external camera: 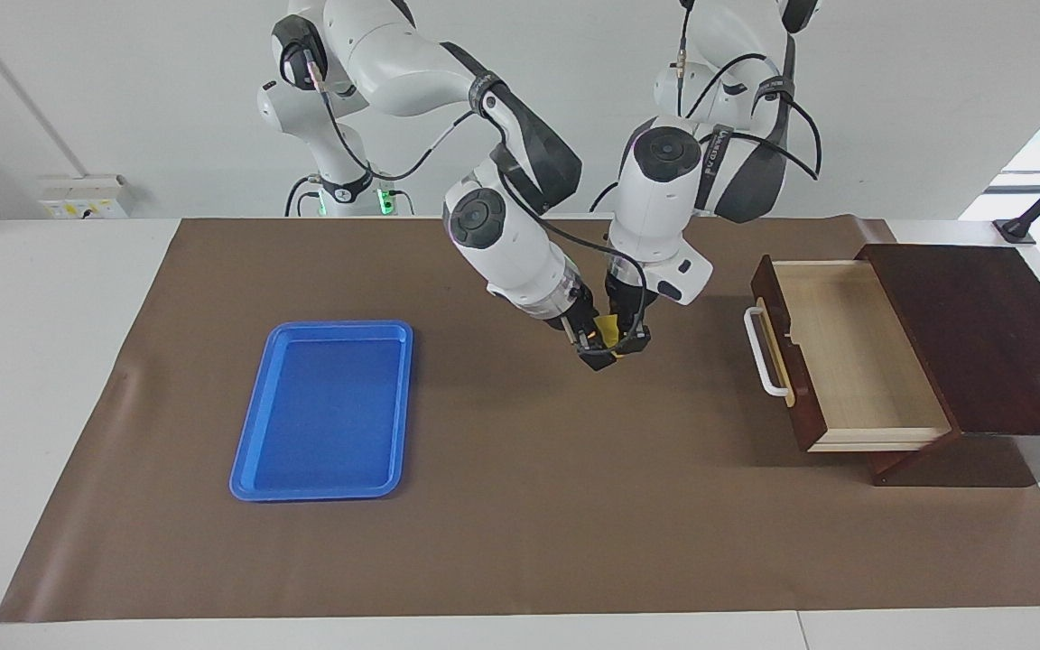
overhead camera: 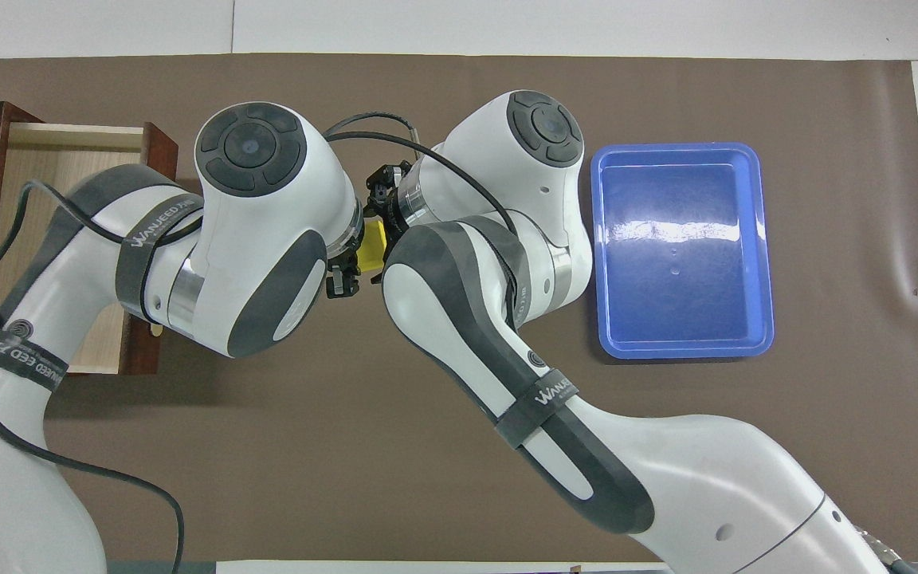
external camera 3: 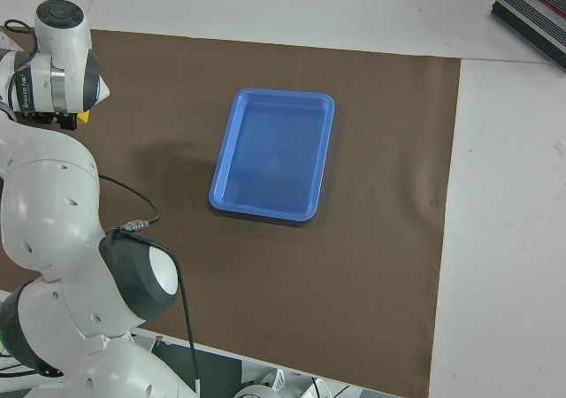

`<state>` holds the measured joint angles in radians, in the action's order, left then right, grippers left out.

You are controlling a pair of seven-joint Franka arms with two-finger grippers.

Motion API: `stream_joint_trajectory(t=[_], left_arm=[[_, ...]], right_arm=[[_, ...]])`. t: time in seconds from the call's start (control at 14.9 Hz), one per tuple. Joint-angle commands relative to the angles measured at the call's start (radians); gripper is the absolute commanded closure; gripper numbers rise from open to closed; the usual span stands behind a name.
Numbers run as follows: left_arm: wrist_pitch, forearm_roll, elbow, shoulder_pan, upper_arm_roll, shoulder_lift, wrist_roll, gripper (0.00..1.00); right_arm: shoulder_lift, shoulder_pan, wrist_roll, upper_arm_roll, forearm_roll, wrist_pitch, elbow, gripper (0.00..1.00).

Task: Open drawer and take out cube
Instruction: 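Grasp the cube with the right gripper while the left gripper holds it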

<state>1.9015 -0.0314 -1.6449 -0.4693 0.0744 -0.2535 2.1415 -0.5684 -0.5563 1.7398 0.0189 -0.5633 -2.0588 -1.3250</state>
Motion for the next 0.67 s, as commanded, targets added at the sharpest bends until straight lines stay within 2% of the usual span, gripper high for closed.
stream_joint_trajectory(t=[0.0, 0.13, 0.2, 0.33, 0.47, 0.54, 0.6], left_arm=[[0.019, 0.021, -0.024, -0.02, -0.018, 0.016, -0.012, 1.0], [0.018, 0.021, -0.024, -0.019, -0.018, 0.016, -0.012, 1.0], [0.018, 0.021, -0.024, -0.02, -0.018, 0.016, -0.012, 1.0], [0.018, 0.021, -0.024, -0.019, -0.018, 0.017, -0.012, 1.0], [0.016, 0.021, -0.023, -0.019, -0.018, 0.016, -0.012, 1.0], [0.011, 0.021, -0.021, -0.012, -0.018, 0.016, -0.012, 0.91], [0.007, 0.021, -0.019, -0.008, -0.019, 0.016, -0.014, 0.31]], right_arm=[[-0.016, -0.005, 0.029, -0.004, 0.025, -0.006, 0.026, 0.29], [-0.015, -0.005, 0.026, -0.004, 0.033, -0.009, 0.02, 0.53], [-0.013, -0.005, 0.024, -0.004, 0.033, -0.018, 0.01, 0.55], [-0.013, -0.004, 0.023, -0.002, 0.034, -0.027, 0.004, 0.54], [-0.011, -0.004, 0.023, -0.004, 0.034, -0.029, -0.005, 0.61], [-0.01, -0.002, 0.023, -0.002, 0.033, -0.036, -0.009, 0.79], [-0.01, -0.002, 0.023, -0.002, 0.031, -0.041, -0.013, 0.98]])
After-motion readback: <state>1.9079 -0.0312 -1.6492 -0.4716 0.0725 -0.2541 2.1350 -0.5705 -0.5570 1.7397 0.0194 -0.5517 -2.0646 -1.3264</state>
